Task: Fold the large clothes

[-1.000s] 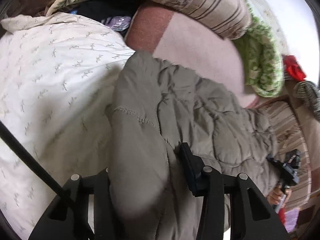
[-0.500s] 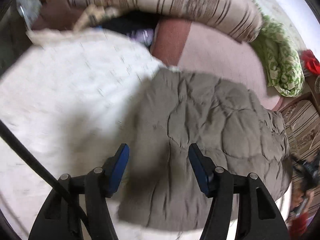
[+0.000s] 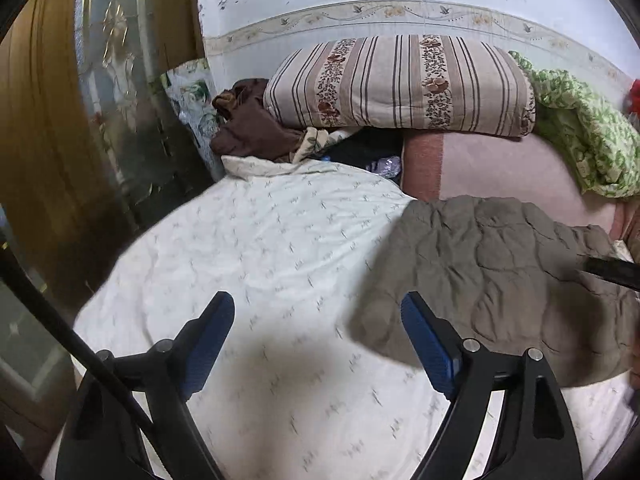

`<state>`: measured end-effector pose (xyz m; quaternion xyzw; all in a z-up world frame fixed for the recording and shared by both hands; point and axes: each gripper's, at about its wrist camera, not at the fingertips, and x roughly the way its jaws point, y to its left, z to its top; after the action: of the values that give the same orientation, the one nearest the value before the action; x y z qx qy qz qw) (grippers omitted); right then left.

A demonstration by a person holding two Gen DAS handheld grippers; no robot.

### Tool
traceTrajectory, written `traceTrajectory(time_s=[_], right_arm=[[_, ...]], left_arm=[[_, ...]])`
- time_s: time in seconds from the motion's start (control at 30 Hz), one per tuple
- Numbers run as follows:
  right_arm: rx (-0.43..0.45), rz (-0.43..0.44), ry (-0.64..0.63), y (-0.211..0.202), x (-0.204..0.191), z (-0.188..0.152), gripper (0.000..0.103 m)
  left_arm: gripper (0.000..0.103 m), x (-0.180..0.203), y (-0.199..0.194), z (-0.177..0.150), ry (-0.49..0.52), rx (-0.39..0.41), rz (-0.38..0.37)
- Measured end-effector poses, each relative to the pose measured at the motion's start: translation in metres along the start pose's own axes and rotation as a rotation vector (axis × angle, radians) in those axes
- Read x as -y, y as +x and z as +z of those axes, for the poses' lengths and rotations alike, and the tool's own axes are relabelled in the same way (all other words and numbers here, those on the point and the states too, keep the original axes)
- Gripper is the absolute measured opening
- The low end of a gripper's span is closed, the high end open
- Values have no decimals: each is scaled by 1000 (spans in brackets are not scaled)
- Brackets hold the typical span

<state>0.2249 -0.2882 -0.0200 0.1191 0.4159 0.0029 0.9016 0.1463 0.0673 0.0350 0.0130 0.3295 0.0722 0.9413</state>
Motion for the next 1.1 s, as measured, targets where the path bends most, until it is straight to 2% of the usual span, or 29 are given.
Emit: traceTrajectory(time_s=[0.07,0.17,0.2,0.33,0.43,0.5,0.57,0.63,0.7,0.77,0.83,0.97,1.1], right_arm=[[-13,5,-14,29,-22,7,67],[-51,-92,-35,84,-40,14,70],[-55,-148,-44,103,-38,17,74],[-67,-190,-32,116,-28,26,78],[-21,-192,-50,80,-33,22,78],[23,-154,-69,46,-33,4,80],[21,-148,-64,29,-25,-15,80],[-18,-166,-43,18,-4,-38,80],[-54,-221,-8,11,26,-63,79],[-58,-222,31,-5,45,-78,79],[-27,-244,74,-38,57,-96,80],[24,-265,84,-94,49,-135,80],[14,-302,42,-127,24,-176,80]], left_arm=[[85,-1,-8,-9,-26,5,-4],[85,-1,-14,-18,-43,25,14],[85,-1,-16,-20,-47,35,23],[89,-5,-26,-23,-40,88,35],[89,-7,-36,-25,-44,110,34],[89,-7,-42,-26,-46,101,14],[89,-5,-47,-28,-39,89,-2],[89,-2,-55,-31,-27,80,-12],[89,0,-67,-35,-20,80,-32],[89,2,-78,-39,-11,84,-52],[89,5,-88,-44,-2,81,-72],[89,19,-99,-56,26,49,-123],[89,35,-110,-72,67,12,-160]])
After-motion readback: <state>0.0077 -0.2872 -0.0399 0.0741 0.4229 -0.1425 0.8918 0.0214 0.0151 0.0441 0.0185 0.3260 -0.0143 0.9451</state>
